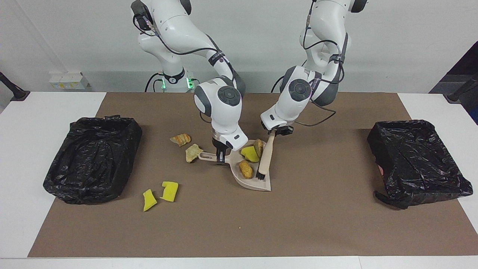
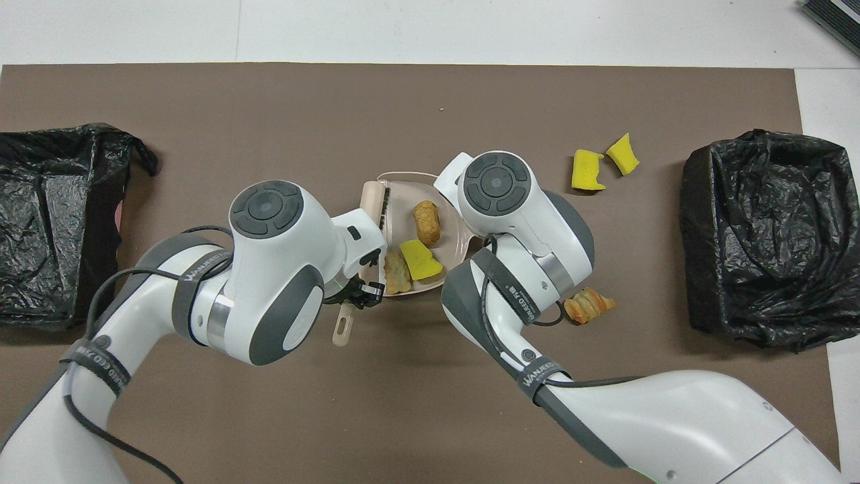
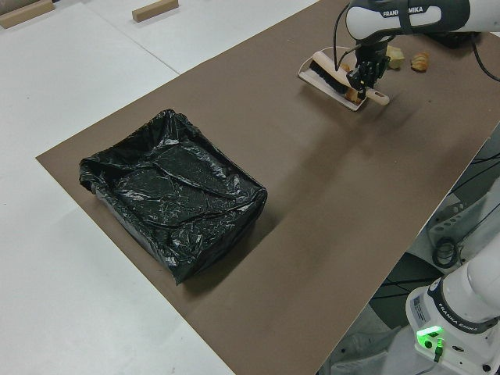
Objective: Sweep and dump trash in bin
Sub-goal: 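Carry the dustpan to the nearby bin and tip it with the right gripper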
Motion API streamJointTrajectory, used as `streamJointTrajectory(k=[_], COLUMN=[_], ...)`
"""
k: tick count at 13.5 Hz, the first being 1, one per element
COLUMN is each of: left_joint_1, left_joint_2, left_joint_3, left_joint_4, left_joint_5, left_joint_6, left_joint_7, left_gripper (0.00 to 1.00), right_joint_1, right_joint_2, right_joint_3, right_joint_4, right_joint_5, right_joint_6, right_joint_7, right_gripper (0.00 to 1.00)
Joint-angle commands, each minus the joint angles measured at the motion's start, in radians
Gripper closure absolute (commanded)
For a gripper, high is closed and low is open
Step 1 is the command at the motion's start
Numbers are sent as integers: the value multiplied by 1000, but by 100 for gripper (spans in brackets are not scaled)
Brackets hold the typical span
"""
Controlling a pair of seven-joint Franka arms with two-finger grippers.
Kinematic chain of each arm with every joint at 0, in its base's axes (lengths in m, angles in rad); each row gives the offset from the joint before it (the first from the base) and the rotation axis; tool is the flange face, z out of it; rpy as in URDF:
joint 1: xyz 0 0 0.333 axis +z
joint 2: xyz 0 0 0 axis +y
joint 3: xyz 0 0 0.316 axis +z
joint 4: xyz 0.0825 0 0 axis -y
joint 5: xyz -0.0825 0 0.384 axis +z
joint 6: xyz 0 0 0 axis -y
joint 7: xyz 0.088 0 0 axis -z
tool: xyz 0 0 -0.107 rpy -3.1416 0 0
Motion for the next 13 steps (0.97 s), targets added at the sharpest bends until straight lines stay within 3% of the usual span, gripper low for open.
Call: streamJointTrajectory(k=[1,4,5,9,13], left_joint_1=[4,-14,-63,-209,-348], left_joint_2=[-87,-163,-172,-265,-263], left_joint_3=[14,4,2,1,-1], left_joint_4=[-11,-24,-30,-170,-293], left_joint_5=[22,77,77,76,68], left_joint_6=[-73,-176,-193,-135,43], left_joint_7=[-132,-185,-243,-378,-564], left_gripper=[100,100,100,100,100], right_joint_1=[-33,-60,-78,-129,-222], right_joint_2=[-11,-20,-34,-113,-207], right_joint_3=[9,9,9,9,9], right_joint_4=[-12,-12,-12,-29,-100], right_joint_5=[23,74,98,111,153], right_joint_6=[-3,34,35,20,20], right_joint_7=[-74,-147,-179,-222,-323], right_gripper=[100,100,100,100,100])
